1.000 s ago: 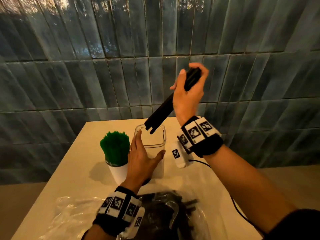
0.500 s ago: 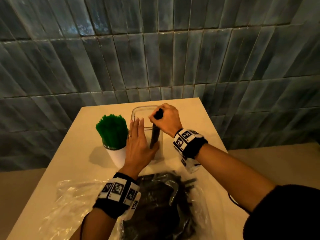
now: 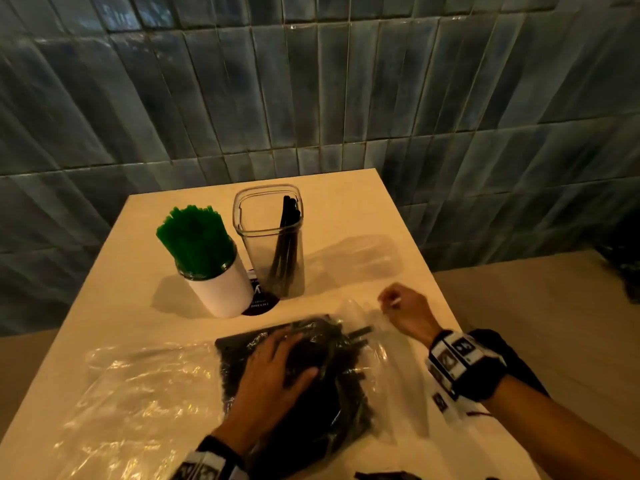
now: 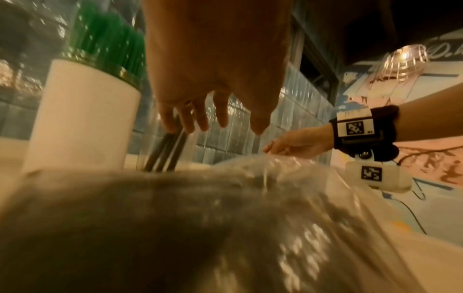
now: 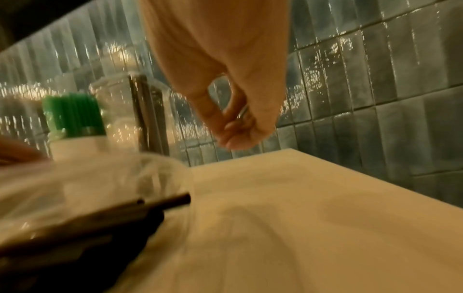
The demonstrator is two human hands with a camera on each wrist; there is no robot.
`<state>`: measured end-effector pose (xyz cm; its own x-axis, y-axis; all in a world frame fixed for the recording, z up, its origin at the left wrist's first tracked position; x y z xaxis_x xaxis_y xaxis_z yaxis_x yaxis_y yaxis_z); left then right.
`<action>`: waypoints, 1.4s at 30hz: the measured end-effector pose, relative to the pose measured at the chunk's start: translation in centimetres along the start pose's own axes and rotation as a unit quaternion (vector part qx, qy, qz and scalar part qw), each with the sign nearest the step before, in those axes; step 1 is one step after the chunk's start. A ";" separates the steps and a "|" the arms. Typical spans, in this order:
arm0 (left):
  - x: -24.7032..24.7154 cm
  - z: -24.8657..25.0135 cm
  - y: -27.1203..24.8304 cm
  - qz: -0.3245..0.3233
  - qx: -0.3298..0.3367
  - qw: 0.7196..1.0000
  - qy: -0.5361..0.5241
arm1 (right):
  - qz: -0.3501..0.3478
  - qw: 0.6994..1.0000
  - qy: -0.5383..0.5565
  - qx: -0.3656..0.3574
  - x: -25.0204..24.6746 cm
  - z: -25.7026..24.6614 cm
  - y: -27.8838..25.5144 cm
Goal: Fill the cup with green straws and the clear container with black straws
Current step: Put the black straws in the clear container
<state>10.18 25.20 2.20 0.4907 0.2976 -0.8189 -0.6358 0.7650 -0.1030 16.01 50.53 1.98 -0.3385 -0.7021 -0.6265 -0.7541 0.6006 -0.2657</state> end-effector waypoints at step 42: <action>2.9 -1.8 0.6 -0.065 -0.076 0.993 0.062 | -0.207 0.816 -0.479 -0.247 11.9 -7.1 -4.8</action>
<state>10.09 25.47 -1.24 0.5037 0.1214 -0.8553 -0.6587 0.6946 -0.2894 11.64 36.59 0.98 0.4202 -0.0427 -0.9064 -0.9073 -0.0070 -0.4203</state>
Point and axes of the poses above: each hand's wrist, its own y-axis towards the middle knuckle, its own x-axis out of the palm, z = x × y, the point moved 10 cm from there along y, towards the middle knuckle, and after that the axes turned 2 degrees about x, right-handed, at the moved point
